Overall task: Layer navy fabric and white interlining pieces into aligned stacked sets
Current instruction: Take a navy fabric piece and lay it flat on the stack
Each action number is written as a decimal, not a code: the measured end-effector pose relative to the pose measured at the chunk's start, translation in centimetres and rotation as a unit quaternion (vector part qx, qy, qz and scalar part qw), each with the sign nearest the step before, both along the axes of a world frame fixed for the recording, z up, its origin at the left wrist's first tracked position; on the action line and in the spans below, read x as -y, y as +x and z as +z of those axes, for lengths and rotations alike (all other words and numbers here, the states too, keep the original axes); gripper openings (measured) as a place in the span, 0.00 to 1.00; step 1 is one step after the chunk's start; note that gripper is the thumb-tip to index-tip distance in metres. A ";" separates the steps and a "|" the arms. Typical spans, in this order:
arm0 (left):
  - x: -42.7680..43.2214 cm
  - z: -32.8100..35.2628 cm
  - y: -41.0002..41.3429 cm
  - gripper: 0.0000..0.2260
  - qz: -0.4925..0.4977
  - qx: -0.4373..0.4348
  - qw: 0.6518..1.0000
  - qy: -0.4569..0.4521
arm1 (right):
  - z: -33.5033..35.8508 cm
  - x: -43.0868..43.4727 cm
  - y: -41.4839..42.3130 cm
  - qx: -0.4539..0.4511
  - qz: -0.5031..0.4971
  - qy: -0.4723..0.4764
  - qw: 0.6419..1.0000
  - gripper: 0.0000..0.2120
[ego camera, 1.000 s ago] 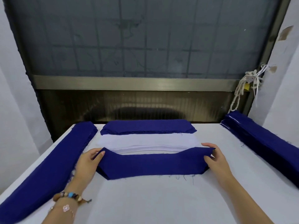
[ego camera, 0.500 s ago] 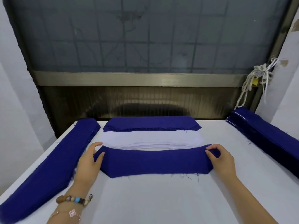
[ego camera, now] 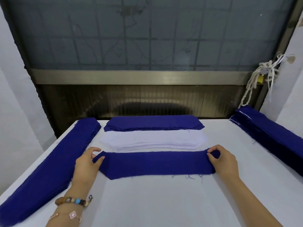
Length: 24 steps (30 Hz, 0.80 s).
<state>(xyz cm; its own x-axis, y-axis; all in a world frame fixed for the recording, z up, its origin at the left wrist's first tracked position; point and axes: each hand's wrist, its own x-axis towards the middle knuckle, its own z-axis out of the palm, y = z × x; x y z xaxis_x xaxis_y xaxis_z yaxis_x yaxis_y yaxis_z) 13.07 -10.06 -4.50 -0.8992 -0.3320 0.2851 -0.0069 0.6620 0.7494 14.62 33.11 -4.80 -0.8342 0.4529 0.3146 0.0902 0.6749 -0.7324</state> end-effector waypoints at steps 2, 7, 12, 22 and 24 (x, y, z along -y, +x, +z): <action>0.1 0.0 -0.1 0.12 -0.001 0.003 1.000 -0.005 | 0.0 0.0 0.0 0.015 -0.011 0.014 1.000 0.07; 0.1 -0.1 -0.2 0.11 -0.003 0.008 1.000 -0.018 | 0.0 0.2 -0.1 0.030 -0.031 0.044 0.998 0.06; 0.0 -0.1 -0.1 0.09 -0.009 -0.003 1.000 0.005 | 0.1 0.0 -0.1 0.034 -0.045 0.026 0.998 0.05; -0.3 -0.1 -0.2 0.12 -0.003 0.031 0.995 -0.093 | 0.3 0.1 -0.1 0.036 -0.036 0.015 0.999 0.05; -0.3 -0.1 -0.2 0.12 0.000 0.033 0.994 -0.100 | 0.2 0.1 -0.1 0.042 -0.032 0.025 0.998 0.05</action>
